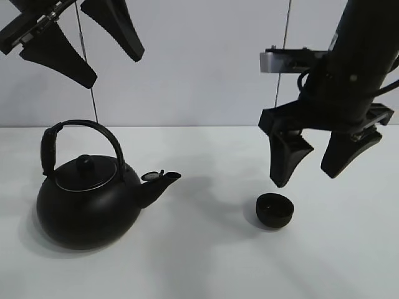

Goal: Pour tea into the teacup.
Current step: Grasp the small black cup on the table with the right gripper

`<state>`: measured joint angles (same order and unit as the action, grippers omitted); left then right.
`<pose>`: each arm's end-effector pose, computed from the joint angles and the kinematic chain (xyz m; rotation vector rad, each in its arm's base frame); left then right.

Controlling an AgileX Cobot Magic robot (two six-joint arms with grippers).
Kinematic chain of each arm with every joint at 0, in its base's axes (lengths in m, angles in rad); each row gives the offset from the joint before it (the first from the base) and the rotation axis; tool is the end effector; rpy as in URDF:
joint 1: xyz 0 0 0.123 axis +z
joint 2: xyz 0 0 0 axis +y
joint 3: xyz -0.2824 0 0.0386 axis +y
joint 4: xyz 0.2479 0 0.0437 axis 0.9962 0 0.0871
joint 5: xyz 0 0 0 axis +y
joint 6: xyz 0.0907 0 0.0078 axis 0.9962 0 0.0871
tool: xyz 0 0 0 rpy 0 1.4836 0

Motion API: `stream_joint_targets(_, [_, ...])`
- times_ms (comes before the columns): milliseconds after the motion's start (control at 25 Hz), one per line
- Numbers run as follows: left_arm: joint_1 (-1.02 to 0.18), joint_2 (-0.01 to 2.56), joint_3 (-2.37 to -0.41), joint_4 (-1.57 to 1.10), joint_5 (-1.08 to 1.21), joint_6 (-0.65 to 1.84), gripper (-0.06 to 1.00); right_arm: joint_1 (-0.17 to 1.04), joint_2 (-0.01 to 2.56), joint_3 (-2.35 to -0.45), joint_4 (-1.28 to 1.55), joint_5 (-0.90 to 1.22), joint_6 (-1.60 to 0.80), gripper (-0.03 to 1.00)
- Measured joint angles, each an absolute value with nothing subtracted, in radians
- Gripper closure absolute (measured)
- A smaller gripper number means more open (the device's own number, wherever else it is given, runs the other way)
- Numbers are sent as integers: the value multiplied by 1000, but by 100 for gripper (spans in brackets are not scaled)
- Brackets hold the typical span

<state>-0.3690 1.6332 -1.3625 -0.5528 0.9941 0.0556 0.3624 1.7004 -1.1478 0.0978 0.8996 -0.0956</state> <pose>0.3059 -0.1613 0.3053 0.2875 2.7171 -0.8052 0.3036 0.1226 0.2163 -0.5923 2.8843 0.1614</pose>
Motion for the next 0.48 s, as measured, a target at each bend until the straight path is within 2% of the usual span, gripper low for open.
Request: stream_joint_targets(480, [-369, 1633, -1362, -553, 994, 56, 44, 362, 1854, -1151, 94, 777, -89, 42])
